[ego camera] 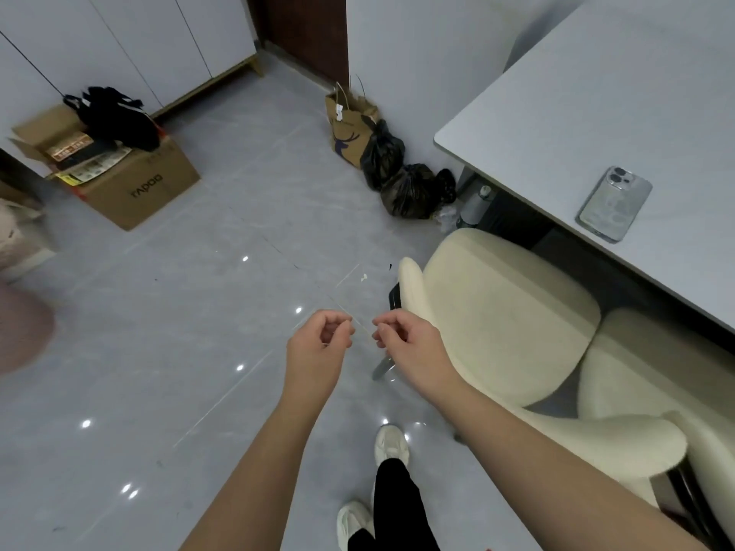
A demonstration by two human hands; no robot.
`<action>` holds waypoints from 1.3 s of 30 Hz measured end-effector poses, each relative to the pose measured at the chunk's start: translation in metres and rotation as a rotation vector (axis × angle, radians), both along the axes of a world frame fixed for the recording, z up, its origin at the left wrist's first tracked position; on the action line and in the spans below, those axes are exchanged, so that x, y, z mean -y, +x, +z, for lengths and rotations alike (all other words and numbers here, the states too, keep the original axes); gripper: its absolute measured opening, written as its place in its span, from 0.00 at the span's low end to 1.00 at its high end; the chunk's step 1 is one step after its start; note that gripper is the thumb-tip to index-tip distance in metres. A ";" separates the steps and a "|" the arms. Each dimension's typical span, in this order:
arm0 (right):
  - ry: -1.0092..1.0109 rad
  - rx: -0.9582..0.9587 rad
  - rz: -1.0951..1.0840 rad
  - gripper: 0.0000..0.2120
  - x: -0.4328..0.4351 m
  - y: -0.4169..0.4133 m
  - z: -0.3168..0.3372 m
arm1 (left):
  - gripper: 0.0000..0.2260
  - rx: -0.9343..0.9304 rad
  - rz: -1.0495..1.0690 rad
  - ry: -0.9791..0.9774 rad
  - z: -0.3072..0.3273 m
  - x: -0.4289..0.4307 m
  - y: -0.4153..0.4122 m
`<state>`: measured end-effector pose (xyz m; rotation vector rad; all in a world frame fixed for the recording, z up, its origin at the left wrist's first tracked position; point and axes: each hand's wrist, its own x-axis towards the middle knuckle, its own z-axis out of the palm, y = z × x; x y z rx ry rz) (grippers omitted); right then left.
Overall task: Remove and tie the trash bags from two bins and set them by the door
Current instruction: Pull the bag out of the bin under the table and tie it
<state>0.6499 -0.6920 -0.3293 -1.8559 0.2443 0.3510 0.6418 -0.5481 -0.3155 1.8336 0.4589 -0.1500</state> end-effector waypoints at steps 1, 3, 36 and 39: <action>0.001 0.001 -0.006 0.06 0.000 -0.011 0.000 | 0.08 0.004 -0.002 -0.001 0.001 0.000 -0.009; 0.014 -0.002 -0.023 0.06 0.001 -0.034 -0.001 | 0.07 0.011 -0.018 -0.008 0.003 0.001 -0.029; -0.029 0.005 0.052 0.07 0.208 -0.248 -0.003 | 0.05 0.063 0.029 0.015 0.015 0.210 -0.258; -0.031 0.025 0.044 0.06 0.217 -0.273 -0.006 | 0.04 0.060 -0.010 0.036 0.009 0.219 -0.279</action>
